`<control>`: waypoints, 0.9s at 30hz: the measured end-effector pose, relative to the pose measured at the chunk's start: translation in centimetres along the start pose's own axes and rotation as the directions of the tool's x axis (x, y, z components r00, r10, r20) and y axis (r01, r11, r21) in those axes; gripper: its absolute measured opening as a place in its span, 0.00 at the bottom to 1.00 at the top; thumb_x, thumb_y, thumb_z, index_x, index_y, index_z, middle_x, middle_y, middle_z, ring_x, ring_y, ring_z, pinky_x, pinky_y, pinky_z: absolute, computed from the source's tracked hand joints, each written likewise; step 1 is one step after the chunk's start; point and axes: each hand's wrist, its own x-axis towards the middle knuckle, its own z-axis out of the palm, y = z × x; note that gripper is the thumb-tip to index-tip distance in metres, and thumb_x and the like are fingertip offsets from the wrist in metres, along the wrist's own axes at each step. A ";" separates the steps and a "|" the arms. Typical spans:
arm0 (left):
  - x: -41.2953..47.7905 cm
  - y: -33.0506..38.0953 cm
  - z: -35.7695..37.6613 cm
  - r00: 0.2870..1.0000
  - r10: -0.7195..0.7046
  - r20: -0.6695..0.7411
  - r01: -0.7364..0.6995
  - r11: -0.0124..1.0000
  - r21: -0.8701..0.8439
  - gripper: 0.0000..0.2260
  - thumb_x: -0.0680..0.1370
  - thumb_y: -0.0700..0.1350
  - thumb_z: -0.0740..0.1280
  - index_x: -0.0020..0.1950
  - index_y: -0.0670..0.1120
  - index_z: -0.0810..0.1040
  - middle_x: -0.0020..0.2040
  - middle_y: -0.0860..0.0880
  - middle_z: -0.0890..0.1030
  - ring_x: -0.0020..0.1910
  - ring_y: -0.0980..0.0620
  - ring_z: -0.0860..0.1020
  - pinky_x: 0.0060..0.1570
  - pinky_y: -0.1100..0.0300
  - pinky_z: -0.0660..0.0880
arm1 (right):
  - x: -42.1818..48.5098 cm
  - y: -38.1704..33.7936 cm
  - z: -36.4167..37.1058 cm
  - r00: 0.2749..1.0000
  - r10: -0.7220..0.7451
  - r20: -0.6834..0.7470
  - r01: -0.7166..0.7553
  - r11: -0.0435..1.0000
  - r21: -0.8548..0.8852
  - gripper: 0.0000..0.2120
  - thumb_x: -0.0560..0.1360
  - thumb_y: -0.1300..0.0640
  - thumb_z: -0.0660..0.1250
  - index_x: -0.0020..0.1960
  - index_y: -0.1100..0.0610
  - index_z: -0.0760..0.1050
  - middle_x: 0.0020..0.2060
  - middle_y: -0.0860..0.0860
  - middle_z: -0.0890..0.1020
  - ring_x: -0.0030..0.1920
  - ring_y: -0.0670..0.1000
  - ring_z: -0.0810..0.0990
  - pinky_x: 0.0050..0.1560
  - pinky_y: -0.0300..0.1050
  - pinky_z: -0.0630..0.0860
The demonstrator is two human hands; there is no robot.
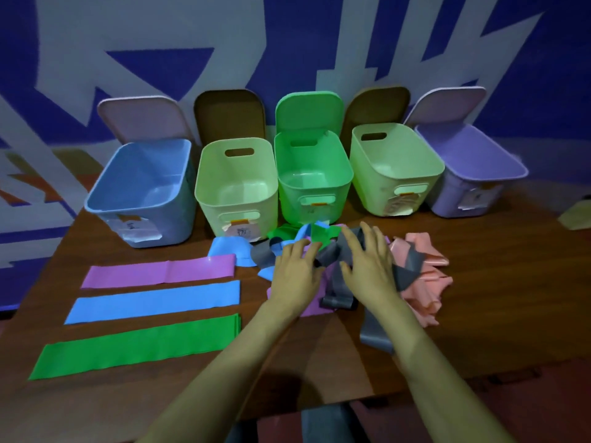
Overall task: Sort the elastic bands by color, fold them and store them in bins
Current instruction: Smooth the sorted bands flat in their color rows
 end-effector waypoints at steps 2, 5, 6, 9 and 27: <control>0.9 0.2 0.8 0.998 -0.011 0.056 0.010 1.000 0.019 0.20 0.77 0.50 0.61 0.68 0.47 0.71 0.67 0.45 0.70 0.64 0.41 0.68 0.59 0.50 0.65 | 1.1 0.6 0.7 0.996 0.053 0.069 -0.051 0.998 -0.028 0.30 0.76 0.57 0.64 0.75 0.54 0.57 0.74 0.57 0.58 0.75 0.59 0.52 0.72 0.54 0.53; 1.7 0.2 1.7 0.993 -0.034 0.114 0.023 0.995 0.097 0.15 0.80 0.52 0.58 0.64 0.49 0.75 0.66 0.49 0.70 0.63 0.44 0.68 0.57 0.52 0.64 | 1.7 1.6 1.8 0.991 0.061 0.117 -0.057 0.998 -0.038 0.19 0.76 0.56 0.64 0.66 0.59 0.70 0.66 0.57 0.71 0.70 0.58 0.63 0.69 0.52 0.59; 1.7 0.1 1.9 0.994 -0.039 0.103 0.030 0.996 0.088 0.14 0.80 0.51 0.58 0.61 0.48 0.77 0.64 0.48 0.72 0.61 0.44 0.69 0.56 0.52 0.64 | 1.6 1.8 1.9 0.995 0.059 0.076 -0.059 0.998 -0.001 0.16 0.75 0.57 0.66 0.61 0.61 0.74 0.62 0.58 0.75 0.67 0.60 0.67 0.66 0.53 0.63; 1.5 0.0 1.6 0.999 -0.036 0.024 0.036 0.999 -0.003 0.12 0.80 0.49 0.60 0.52 0.44 0.78 0.55 0.45 0.76 0.55 0.42 0.72 0.50 0.51 0.66 | 1.3 2.5 1.4 0.991 0.075 -0.107 -0.064 0.992 0.110 0.10 0.72 0.59 0.69 0.49 0.65 0.79 0.50 0.62 0.79 0.53 0.65 0.76 0.54 0.56 0.72; 0.4 -1.7 -4.4 0.943 -0.307 -0.126 0.287 0.945 -0.159 0.15 0.77 0.38 0.61 0.64 0.40 0.70 0.63 0.39 0.69 0.62 0.39 0.68 0.58 0.50 0.67 | 2.8 -3.2 -7.3 0.993 -0.052 -0.110 0.109 0.784 0.612 0.09 0.79 0.58 0.58 0.58 0.55 0.73 0.51 0.53 0.78 0.51 0.51 0.75 0.47 0.43 0.69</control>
